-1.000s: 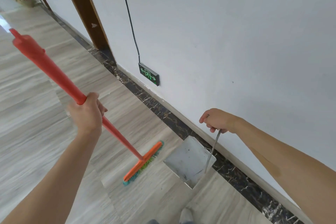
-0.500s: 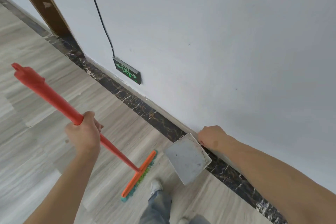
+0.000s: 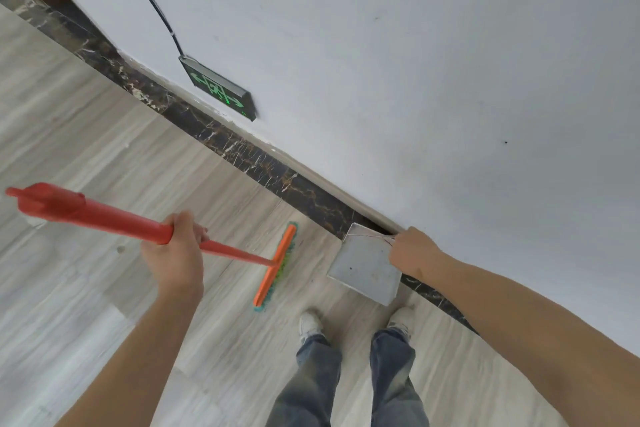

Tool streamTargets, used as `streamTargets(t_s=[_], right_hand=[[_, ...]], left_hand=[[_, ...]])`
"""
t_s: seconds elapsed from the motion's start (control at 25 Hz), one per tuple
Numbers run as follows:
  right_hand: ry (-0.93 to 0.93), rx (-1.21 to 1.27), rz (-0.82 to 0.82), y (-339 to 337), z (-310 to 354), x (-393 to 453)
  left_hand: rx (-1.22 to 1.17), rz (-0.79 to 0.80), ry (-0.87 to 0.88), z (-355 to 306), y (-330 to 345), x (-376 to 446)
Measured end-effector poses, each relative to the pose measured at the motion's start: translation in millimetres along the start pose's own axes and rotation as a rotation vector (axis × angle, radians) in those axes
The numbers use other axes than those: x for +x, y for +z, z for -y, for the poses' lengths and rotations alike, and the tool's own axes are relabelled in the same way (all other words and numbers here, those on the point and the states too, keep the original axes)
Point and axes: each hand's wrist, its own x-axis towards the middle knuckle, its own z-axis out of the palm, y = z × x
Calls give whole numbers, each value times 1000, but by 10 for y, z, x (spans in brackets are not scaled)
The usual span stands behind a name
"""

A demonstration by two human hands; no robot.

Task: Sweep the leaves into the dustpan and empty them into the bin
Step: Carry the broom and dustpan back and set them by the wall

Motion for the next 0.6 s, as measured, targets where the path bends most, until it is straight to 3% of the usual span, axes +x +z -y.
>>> streamTargets(t_s=[0.28, 0.6], right_hand=[[55, 60, 120, 146, -92, 487], [103, 100, 78, 236, -510, 798]], left_hand=[[-3, 28, -36, 54, 166, 116], [44, 58, -50, 254, 315, 265]])
